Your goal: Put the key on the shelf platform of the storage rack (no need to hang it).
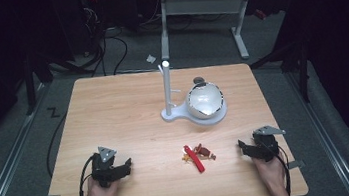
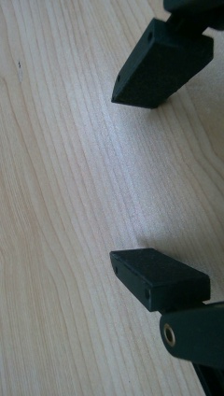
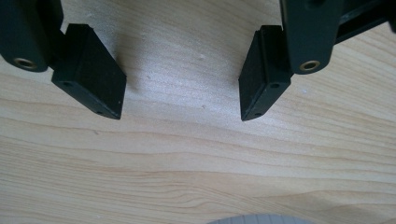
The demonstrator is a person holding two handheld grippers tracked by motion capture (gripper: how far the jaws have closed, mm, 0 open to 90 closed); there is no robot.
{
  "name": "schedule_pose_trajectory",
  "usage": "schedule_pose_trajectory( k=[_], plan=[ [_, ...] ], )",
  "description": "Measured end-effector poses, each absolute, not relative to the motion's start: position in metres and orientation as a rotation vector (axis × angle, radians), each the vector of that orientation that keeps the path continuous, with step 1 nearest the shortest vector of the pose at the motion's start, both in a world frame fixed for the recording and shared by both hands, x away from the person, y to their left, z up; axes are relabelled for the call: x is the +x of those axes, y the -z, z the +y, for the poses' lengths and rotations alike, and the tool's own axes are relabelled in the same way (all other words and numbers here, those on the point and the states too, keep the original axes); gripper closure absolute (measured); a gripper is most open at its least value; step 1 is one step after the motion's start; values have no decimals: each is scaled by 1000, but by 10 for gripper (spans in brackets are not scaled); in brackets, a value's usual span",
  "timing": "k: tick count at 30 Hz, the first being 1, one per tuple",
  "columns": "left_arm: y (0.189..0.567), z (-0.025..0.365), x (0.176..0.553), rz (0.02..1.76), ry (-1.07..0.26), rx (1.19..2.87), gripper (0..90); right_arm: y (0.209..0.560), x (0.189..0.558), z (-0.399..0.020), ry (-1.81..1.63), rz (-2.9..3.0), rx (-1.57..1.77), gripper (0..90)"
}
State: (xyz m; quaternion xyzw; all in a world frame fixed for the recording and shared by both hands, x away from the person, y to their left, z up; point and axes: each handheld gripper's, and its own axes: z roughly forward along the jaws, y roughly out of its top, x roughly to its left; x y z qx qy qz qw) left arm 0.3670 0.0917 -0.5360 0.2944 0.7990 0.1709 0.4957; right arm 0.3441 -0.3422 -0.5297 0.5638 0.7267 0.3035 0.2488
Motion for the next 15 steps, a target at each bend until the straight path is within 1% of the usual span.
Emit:
schedule_pose_trajectory(
  k=[5, 15],
  plan=[
    [536, 92, 367, 1936, -414, 714, 205, 527, 342, -341, -814, 2010, 1541, 323],
    [536, 92, 367, 1933, -413, 718, 205, 522, 333, -335, -893, 2029, 1531, 313]
  ],
)
